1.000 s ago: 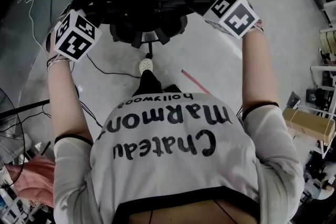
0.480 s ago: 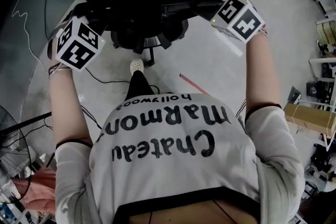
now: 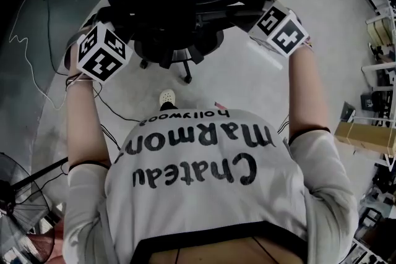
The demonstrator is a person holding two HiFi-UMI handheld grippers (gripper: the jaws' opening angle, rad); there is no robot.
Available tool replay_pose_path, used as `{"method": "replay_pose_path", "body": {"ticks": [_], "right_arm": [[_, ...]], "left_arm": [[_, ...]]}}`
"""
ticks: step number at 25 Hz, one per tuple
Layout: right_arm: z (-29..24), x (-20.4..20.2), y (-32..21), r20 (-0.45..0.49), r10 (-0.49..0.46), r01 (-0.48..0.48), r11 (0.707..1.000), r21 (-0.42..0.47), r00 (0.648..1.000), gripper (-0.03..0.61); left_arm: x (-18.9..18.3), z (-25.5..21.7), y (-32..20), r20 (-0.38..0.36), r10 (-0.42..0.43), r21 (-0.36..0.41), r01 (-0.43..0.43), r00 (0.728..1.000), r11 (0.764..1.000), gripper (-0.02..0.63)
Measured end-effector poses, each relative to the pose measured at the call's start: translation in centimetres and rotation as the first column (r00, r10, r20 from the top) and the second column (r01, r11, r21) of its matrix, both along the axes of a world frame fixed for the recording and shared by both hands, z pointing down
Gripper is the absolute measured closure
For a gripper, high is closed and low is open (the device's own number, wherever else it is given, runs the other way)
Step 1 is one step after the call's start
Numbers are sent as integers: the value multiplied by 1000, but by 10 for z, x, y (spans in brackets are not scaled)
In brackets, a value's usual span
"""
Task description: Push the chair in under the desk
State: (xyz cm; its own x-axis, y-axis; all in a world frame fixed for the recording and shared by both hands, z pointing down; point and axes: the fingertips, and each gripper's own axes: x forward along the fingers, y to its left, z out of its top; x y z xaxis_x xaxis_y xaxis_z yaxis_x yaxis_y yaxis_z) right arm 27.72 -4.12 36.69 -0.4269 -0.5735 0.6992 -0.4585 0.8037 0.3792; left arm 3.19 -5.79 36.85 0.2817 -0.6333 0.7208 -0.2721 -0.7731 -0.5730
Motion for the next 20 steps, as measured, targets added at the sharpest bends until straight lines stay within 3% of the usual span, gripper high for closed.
{"method": "replay_pose_path", "body": {"ticks": [4, 9, 14, 20], "right_arm": [[-2, 6, -58, 0, 40, -40, 999, -19, 999, 350], [-10, 23, -201, -6, 119, -119, 993, -24, 993, 345], [-11, 24, -228, -8, 138, -139, 989, -46, 990, 339], [-10, 30, -237, -23, 173, -174, 984, -51, 985, 334]], "left_arm": [[6, -3, -64, -11, 39, -5, -39, 999, 999, 390], [25, -11, -218, -20, 113, -6, -113, 993, 994, 393], [25, -16, -243, -31, 140, -23, -141, 990, 990, 397], [28, -16, -249, -14, 165, 13, -164, 986, 986, 402]]}}
